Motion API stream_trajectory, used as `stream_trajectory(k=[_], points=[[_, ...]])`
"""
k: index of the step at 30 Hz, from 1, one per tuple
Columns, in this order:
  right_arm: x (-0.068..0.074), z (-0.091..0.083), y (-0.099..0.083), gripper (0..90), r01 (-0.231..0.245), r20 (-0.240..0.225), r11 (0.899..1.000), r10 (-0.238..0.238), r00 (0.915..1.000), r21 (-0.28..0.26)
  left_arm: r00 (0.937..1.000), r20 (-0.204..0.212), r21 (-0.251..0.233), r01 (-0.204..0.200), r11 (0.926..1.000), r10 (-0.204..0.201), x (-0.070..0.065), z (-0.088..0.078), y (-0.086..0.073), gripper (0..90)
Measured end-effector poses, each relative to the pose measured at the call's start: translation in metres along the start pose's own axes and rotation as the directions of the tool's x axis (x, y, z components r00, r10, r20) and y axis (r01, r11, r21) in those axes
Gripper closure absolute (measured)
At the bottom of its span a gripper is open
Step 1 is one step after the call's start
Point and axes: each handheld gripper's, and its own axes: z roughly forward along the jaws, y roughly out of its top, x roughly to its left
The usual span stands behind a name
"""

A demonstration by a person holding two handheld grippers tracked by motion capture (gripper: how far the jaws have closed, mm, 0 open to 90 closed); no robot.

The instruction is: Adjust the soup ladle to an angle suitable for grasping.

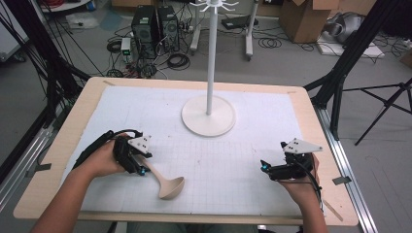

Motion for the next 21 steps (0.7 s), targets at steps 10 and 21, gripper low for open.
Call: stream_trajectory(k=[10,21], points=[[0.0,0.0,0.0,1.2,-0.002,0.0,1.0,0.002,1.0,0.005,0.999,0.016,0.072,-0.042,0.9965,0.041,0.002,0.006,0.007,48.7],[0.0,0.0,0.0,1.2,-0.004,0.002,1.0,0.004,1.0,0.006,0.9956,0.051,0.08,-0.083,0.9933,0.079,-0.003,0.006,0.014,69.8]])
